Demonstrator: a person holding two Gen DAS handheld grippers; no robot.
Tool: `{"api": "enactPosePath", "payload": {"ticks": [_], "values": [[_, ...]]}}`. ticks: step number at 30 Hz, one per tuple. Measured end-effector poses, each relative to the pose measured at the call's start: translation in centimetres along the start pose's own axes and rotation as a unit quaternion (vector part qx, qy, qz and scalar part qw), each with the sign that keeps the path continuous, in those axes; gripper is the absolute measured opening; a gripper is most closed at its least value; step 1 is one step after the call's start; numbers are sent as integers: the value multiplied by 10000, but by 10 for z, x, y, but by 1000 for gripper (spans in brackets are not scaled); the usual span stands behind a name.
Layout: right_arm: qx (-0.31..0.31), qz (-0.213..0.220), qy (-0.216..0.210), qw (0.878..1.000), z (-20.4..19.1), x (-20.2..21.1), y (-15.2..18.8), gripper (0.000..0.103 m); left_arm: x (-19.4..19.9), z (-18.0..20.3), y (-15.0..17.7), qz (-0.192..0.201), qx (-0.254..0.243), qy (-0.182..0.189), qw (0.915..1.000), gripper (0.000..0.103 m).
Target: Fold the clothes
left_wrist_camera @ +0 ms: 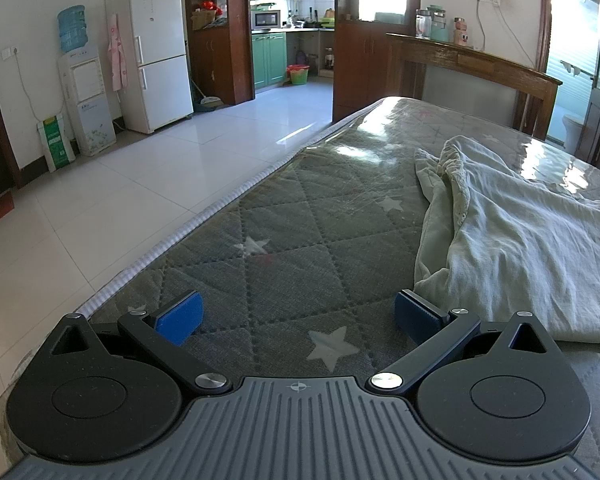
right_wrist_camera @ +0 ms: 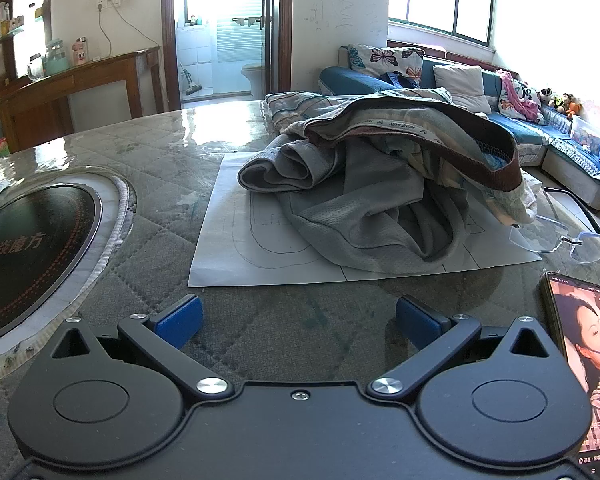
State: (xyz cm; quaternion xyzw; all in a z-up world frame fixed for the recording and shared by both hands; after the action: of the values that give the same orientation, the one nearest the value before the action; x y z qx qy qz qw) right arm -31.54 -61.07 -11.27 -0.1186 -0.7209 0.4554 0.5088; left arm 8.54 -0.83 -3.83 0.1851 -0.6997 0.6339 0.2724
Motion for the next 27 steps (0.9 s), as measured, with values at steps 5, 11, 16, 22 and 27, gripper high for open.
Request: {"api": "enactPosePath", "payload": {"ticks": [5,11,16,22,27], "values": [[-4,0,-3,10000,0,0,0,103,-1,1,1,3,-5,-5,10000,103],[-8,0,-8,10000,0,0,0,103,-2,1,1,3,0,-4,10000,103],[-10,0,-9,10000,-1,0,0,103,-3,2,3,2,2,-3,10000,103],[-13,1,-13,10000,-1,-1,0,103,-3,6,4,4,-3,-10,10000,103],[-18,-1,-18,10000,-1,-1,0,103,-4,7,4,5,-9,-16,10000,103]]}}
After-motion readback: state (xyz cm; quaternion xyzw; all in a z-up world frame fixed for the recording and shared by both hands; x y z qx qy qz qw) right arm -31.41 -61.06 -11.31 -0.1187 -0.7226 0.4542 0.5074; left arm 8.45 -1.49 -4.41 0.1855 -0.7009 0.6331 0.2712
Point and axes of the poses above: each gripper's, at about its wrist camera, not at the fingertips, and x roughly against the way its jaws point, z to its right, y to its underside, the point moved 8 cm from there along -x, roughly the way its jaws point, and after that the axes turned 1 degree about -x, right-handed, at the moved point
